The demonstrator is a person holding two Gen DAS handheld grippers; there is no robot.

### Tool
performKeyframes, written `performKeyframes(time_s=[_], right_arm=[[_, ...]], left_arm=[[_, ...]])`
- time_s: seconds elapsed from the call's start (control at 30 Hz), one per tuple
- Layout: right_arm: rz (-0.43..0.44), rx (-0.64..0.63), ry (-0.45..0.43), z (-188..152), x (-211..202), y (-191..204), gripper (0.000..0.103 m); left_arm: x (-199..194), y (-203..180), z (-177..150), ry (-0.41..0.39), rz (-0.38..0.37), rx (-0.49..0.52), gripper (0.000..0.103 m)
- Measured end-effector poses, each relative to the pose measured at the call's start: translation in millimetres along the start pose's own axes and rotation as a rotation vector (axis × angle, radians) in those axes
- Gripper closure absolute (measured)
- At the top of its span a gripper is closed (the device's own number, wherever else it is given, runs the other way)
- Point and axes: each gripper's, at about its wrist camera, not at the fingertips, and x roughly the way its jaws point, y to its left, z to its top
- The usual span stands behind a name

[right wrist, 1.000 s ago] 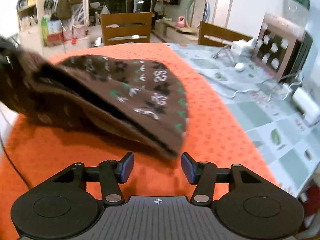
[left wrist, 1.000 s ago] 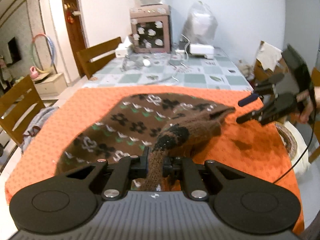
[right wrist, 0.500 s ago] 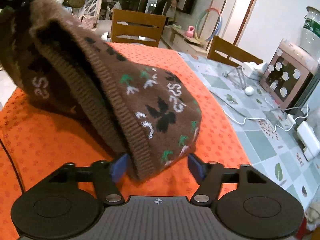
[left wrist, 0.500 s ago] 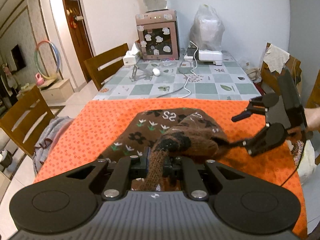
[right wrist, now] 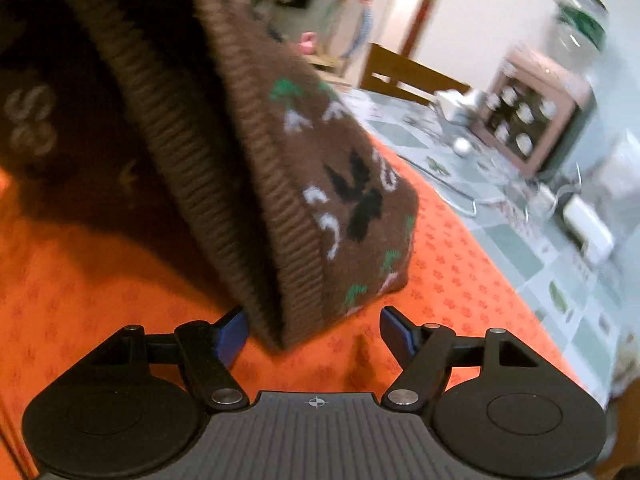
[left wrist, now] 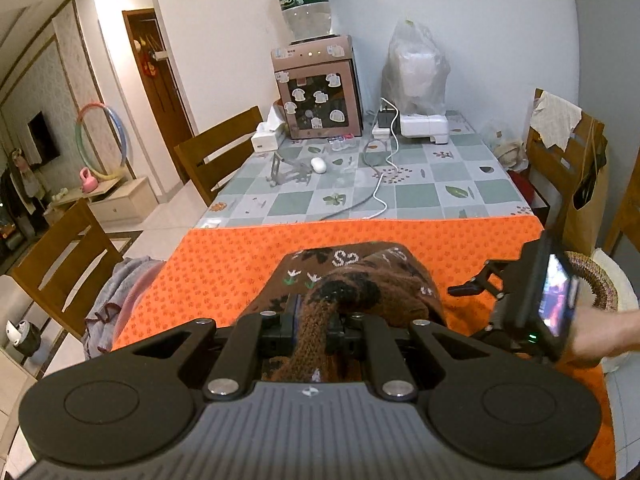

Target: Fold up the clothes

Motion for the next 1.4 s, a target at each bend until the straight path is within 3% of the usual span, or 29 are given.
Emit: performKeyframes(time_s=[0.03,0.07,0.1,0.17,0.2,0.47,0.67,0.77,0.87,1.0,1.2,1.4], right_arm=[[-0.004,0.007,-0.004,1.3,3.0,-0.4,0.031],[-0.006,0.005,-0.009,2.7,4.2,-0.7,0.04],[-0.006,0.002,-0.015,3.9,4.9,-1.0,0.06],[0.024,0.018,-0.02,7.2,-2.7,-6.7,0.086],[0.021,0.023,-0.036,10.2,-8.9,-11.4,0.089],[-0.157,0.074,-0.232,49.5,-112.4,-90.0,0.093],[-0.279,-0.011,-0.334,93.2,-202.3,-126.6,0.094],[-0.318,-0.016,-0.373,122.5,-243.0,-143.6,0.094],[-0.306,-0.055,-0.345,158.1,-261.7,-155.8,0.093],[-0.229,-0.13,-0.215,192.7,-230.1,-153.4,0.093],[-0.147,-0.197,-0.048,198.9,-119.7,-95.6,0.093],[-0.102,-0.3,0.074,213.9,0.7,-14.2,0.093]], left_arm=[[-0.8,-0.2,1.4,-0.002,0.001,0.003,0.09],[-1.7,-0.4,2.6,-0.003,0.003,0.007,0.09],[-3.9,-0.4,4.0,-0.006,0.004,0.011,0.09],[-12.9,0.1,7.7,-0.021,-0.005,0.017,0.09],[-17.5,0.4,9.5,-0.029,-0.01,0.02,0.09],[-54.5,2.6,24.8,-0.093,-0.053,0.036,0.091],[-97.7,3.1,57.9,-0.165,-0.221,-0.041,0.091],[-115.2,13.5,74.4,-0.19,-0.336,-0.145,0.091],[-116.1,28.2,80.3,-0.176,-0.432,-0.269,0.091],[-72.0,49.2,49.2,-0.058,-0.451,-0.392,0.091],[-5.3,83.1,2.3,0.122,-0.469,-0.566,0.091],[67.5,147.5,-63.3,0.312,-0.374,-0.656,0.091]])
